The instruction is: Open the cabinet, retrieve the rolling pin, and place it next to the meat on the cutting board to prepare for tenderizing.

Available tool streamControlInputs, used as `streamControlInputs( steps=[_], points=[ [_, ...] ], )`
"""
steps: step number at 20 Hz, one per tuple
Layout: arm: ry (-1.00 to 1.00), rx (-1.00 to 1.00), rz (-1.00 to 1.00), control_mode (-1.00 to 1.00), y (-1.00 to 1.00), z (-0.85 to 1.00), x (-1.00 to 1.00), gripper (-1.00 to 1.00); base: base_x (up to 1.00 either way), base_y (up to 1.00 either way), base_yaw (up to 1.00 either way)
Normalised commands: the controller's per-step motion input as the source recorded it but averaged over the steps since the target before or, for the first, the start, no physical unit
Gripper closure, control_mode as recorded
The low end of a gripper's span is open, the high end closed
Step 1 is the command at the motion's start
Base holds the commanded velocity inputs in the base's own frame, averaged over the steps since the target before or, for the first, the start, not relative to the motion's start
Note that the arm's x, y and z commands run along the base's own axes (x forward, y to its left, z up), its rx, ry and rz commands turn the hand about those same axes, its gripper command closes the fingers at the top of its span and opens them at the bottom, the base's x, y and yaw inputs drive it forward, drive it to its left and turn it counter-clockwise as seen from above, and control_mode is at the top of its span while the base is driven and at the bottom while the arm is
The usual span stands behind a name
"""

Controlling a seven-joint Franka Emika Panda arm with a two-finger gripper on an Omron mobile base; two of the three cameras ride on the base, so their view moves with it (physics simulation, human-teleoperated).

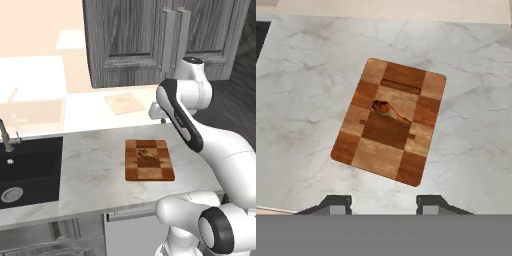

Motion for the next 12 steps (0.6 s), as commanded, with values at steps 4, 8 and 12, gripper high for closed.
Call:
streamControlInputs(
  steps=[4, 8, 12],
  points=[
    [-0.09, 0.00, 0.00, -1.00, 0.00, 0.01, -0.10, -1.00, 0.00, 0.00, 0.00],
    [-0.32, -0.03, 0.00, -1.00, 0.00, 0.08, -0.46, -1.00, 0.00, 0.00, 0.00],
    [-0.47, -0.11, -0.01, -1.00, 0.00, 0.26, -0.62, -1.00, 0.00, 0.00, 0.00]
  ],
)
